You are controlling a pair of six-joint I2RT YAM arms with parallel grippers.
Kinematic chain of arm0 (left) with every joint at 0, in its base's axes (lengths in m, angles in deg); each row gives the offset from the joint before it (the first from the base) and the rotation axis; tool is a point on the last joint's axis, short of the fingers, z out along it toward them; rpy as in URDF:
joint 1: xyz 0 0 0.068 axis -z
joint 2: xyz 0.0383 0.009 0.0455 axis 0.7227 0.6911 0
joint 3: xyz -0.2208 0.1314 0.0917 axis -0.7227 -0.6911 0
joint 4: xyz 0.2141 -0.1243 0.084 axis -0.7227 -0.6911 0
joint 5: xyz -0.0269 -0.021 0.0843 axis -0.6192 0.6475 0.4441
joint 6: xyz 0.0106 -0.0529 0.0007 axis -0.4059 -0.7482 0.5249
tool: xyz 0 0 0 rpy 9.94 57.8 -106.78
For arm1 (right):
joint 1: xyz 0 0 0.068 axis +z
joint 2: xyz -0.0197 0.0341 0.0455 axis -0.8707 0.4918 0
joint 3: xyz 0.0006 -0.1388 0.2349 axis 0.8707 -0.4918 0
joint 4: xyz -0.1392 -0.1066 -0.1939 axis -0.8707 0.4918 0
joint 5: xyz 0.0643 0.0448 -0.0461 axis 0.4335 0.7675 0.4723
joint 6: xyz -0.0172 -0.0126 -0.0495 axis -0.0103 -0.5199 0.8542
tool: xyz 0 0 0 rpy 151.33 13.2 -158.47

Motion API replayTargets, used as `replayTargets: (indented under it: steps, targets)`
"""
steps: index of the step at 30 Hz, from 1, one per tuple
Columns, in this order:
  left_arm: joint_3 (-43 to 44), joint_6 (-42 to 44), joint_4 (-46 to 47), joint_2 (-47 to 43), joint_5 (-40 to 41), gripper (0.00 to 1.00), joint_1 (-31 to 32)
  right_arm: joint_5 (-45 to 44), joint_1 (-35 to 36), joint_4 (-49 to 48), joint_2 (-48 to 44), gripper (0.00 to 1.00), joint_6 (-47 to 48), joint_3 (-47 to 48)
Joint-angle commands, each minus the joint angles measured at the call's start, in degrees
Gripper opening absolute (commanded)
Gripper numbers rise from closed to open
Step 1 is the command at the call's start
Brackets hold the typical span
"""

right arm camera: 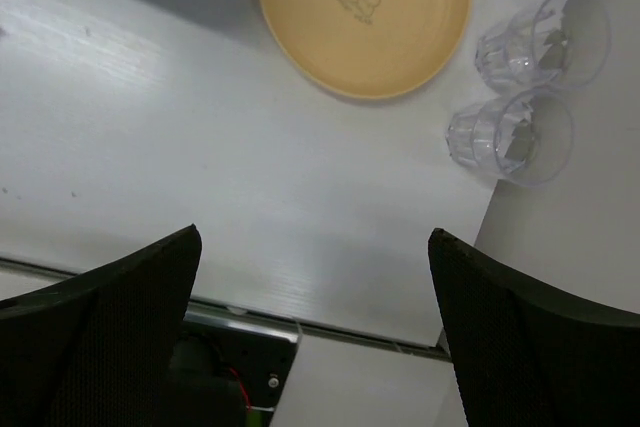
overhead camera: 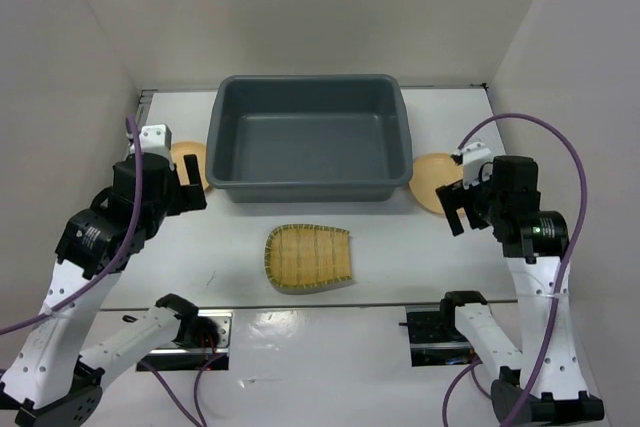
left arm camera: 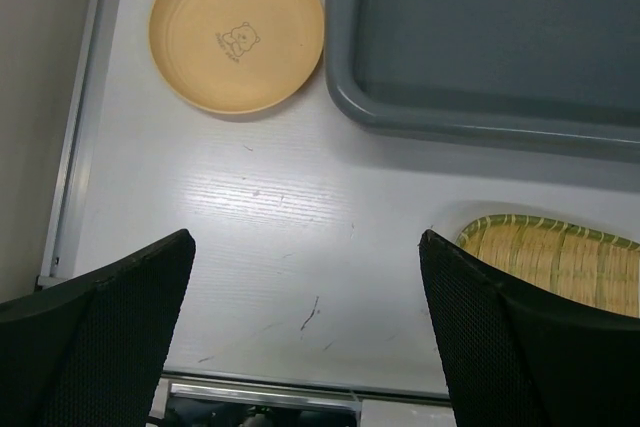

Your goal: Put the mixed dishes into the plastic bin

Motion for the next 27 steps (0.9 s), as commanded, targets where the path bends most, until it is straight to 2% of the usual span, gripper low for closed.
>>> replayTargets:
  steps: [1,6,9,13,21,27]
  targets:
    - [-0.4,-1.1,0.4,-0.8,-0.7,0.99,-0.3,-1.3,1.1,-2.3,-0.4,0.98,9.7,-4.1]
    - [-0.4,-1.1,0.4,0.5,-0.2,0.99,-0.3,-6.5,3.2,-12.4,-1.0,0.98,24.4,-15.6]
    - [-0.4,-1.6,0.4,0.5,0.3,0.99,-0.9,-5.7,3.2,-17.2,-1.5,0.98,32.9,-21.9]
    - [-0.9,-1.6,0.4,-0.9,0.3,0.99,-1.4,-3.1,3.2,-21.9,0.4,0.98,38.6,-24.6]
    - [-2.0,-1.6,1.4,-8.2,0.2,0.99,-4.7,2.4,3.1,-29.0,12.0,0.98,43.4,-26.7]
    - [-2.5,-1.0,2.0,-9.6,-0.9,0.99,-7.1,5.2,3.6,-31.8,18.1,0.98,45.2,-27.8]
